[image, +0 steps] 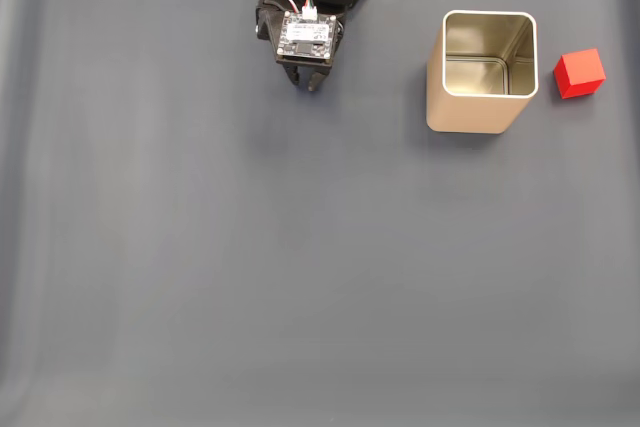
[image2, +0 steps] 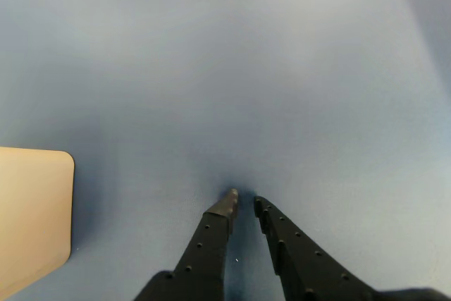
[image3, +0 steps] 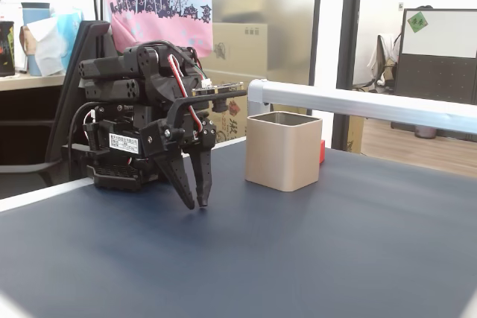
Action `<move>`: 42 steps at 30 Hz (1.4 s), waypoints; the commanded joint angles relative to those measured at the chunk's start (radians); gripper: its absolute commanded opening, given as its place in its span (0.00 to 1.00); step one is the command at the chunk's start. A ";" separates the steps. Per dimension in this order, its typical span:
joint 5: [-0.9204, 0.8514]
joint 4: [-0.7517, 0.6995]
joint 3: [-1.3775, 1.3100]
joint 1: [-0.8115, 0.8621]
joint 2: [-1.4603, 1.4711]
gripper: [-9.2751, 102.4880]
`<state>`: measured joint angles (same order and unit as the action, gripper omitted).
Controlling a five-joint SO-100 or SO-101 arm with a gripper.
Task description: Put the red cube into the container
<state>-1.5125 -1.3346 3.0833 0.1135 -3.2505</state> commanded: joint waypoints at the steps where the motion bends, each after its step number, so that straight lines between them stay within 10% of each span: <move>1: -0.011 -0.008 0.011 0.014 -0.074 0.11; 42: -0.077 -0.015 0.011 -0.117 -0.074 0.09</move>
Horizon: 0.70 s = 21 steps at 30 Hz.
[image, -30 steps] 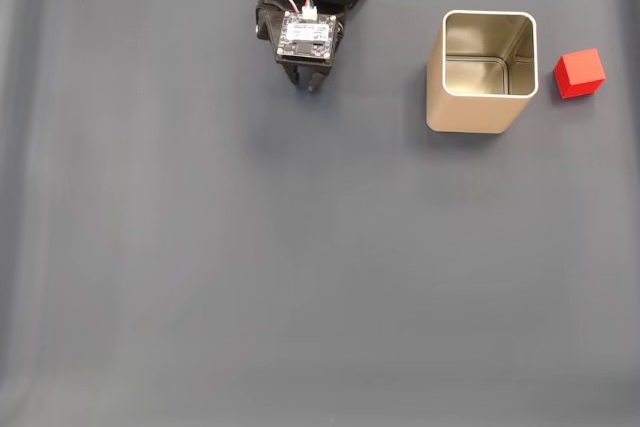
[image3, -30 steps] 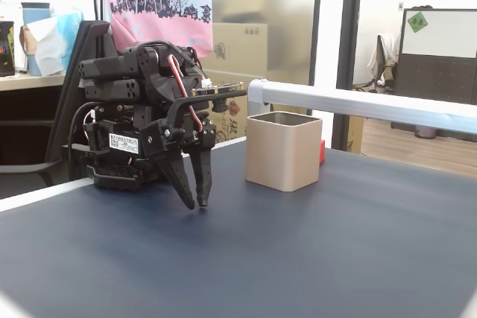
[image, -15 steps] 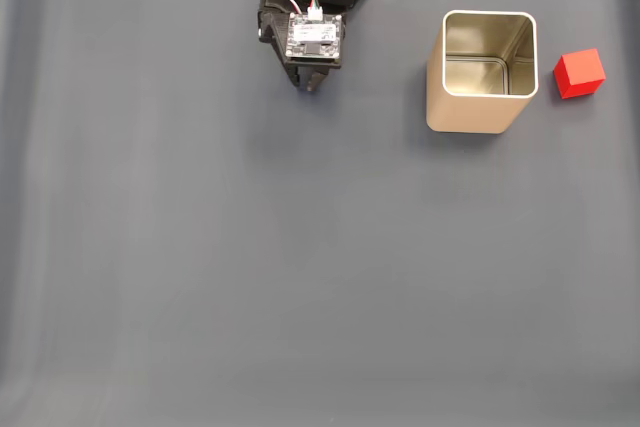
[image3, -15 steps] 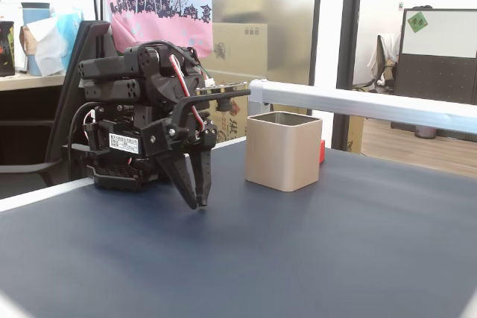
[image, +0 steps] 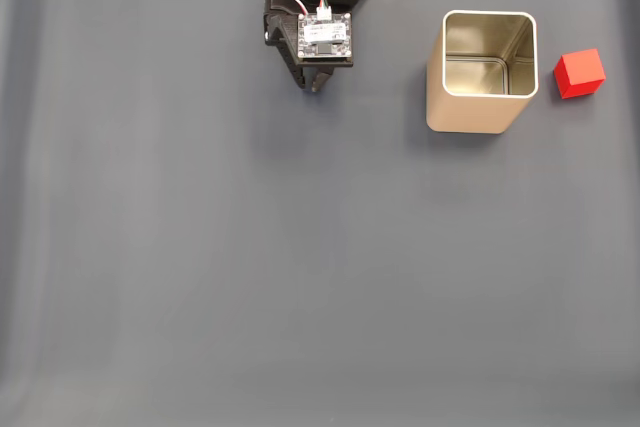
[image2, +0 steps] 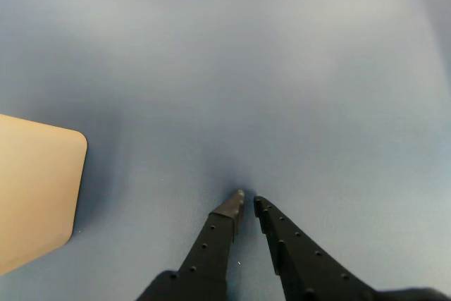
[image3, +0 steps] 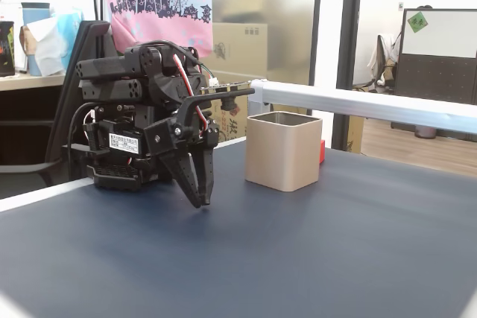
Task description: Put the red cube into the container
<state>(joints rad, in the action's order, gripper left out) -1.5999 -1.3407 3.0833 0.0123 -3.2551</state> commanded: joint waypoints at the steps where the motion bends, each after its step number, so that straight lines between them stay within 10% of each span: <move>1: 0.006 -0.011 0.011 -0.015 -0.069 0.09; 21: 0.087 0.379 -0.207 -0.072 0.241 0.08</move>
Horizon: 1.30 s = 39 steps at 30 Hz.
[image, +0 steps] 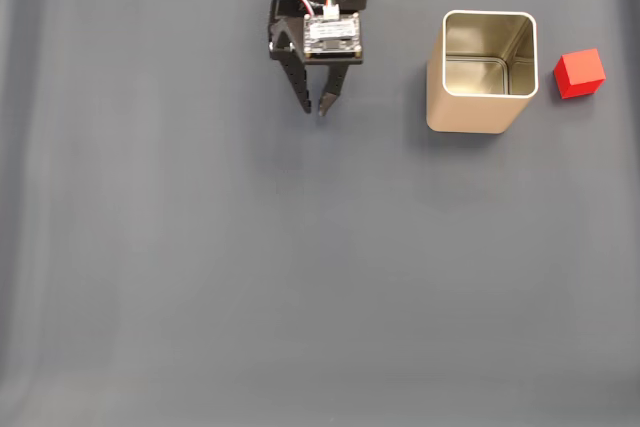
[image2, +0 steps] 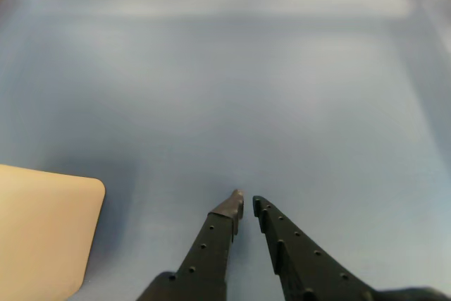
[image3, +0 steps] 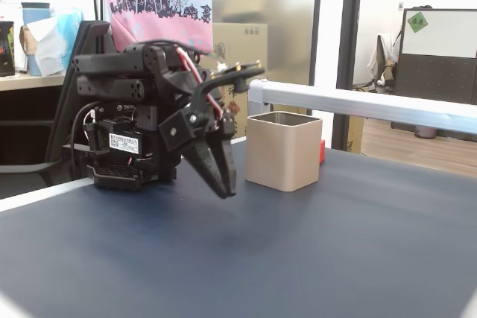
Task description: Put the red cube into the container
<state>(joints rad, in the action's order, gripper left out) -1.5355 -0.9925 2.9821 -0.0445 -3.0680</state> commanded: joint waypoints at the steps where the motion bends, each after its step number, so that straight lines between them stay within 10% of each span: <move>1: 0.028 0.035 -0.140 -0.026 0.086 0.08; 39: -0.100 -0.388 -1.496 -0.761 1.154 0.09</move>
<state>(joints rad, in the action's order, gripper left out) -1.6183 -1.3484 1.5969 -0.7486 -1.9328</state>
